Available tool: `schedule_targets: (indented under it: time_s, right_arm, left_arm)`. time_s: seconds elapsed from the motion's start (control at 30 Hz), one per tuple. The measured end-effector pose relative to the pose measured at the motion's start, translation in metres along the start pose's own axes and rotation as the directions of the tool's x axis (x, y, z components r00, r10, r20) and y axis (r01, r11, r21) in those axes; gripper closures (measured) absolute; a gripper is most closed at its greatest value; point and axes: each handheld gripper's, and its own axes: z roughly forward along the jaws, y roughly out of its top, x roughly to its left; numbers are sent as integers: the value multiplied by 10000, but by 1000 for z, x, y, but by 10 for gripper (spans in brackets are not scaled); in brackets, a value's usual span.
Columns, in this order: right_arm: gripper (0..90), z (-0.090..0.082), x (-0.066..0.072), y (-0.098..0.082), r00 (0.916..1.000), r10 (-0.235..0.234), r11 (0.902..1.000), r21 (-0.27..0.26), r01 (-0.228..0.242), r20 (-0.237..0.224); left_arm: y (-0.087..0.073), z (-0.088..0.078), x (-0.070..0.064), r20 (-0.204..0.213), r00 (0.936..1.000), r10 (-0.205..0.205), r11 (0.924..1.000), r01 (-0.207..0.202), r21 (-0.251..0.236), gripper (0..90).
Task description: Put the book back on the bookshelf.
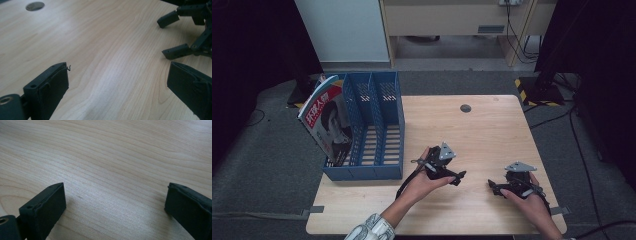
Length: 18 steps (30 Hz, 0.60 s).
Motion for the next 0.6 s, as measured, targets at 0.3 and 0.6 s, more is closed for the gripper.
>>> schedule_targets:
  time_s: [0.3, 0.6]
  right_arm:
    - [37, 0, 0, 0, 10000, 23, 10000, 0, -23, -8]
    - [37, 0, 0, 0, 10000, 0, 10000, -9, 0, -10]
  left_arm:
    - [-11, 18, -1, -261, 9994, -212, 9977, 228, 633, 39]
    - [-20, 29, 15, -646, 9956, -672, 9935, 727, 880, 40]
